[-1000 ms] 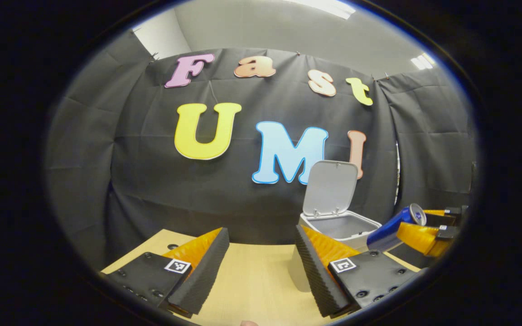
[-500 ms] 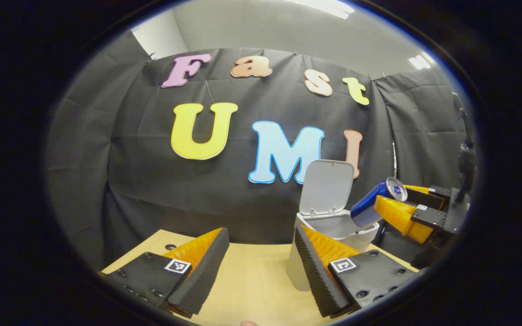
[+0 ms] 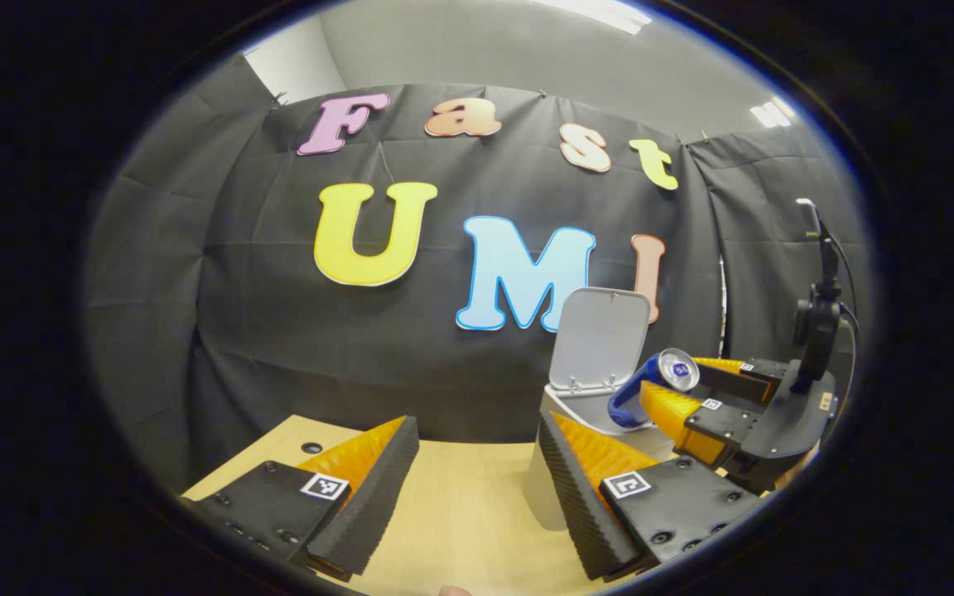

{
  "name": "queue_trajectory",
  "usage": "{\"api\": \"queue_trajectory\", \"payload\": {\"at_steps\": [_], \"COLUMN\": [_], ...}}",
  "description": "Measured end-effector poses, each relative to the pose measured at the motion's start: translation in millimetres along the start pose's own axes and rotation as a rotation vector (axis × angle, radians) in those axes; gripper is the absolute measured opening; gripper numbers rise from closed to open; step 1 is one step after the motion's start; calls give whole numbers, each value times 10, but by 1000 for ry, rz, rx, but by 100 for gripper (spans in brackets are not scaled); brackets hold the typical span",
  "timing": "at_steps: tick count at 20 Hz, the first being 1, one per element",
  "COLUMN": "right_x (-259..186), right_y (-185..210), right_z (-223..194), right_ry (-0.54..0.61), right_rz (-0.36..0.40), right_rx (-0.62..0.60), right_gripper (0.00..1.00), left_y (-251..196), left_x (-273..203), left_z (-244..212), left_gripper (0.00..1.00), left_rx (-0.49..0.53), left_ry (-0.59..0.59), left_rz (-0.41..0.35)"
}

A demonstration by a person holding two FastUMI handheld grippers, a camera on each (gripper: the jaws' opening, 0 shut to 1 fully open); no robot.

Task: Press the lid of the desktop garbage bin to open it, pick up the crumpled paper on the desktop and throw it into the bin, then pick up the pop can on the desktop and drop it into the bin, and finally close the garbage bin lid.

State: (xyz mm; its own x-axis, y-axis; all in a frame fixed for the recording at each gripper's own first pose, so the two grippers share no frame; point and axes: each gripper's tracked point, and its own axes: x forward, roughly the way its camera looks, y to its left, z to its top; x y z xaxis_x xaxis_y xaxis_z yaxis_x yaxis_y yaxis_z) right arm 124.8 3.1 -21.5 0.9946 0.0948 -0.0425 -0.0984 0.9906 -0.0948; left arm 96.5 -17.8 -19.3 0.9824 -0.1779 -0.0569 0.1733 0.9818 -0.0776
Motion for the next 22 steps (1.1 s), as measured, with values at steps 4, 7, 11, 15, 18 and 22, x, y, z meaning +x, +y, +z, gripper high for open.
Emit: {"api": "queue_trajectory", "payload": {"at_steps": [4,7,11,15,18,22], "right_x": [87,94,86,34,11,52], "right_y": [28,0,-29,-59,-94,-166], "right_z": [-117,-117,-98,-43,22,152], "right_ry": [39,43,36,30,22,23], "right_rz": [2,-16,-23,-30,-37,-54], "right_rx": [-7,-20,-18,-14,-8,-18], "right_gripper": [84,87,88,88,88,88], "left_y": [-3,3,-4,-26,-41,-66], "left_x": [14,9,11,-7,-32,-68], "left_z": [-24,-45,-72,-57,-52,-77], "left_gripper": [95,95,95,95,95,94], "left_rx": [-10,-16,-21,-23,-21,0], "left_ry": [4,8,13,9,8,8], "left_rz": [2,3,4,1,-4,-18]}}
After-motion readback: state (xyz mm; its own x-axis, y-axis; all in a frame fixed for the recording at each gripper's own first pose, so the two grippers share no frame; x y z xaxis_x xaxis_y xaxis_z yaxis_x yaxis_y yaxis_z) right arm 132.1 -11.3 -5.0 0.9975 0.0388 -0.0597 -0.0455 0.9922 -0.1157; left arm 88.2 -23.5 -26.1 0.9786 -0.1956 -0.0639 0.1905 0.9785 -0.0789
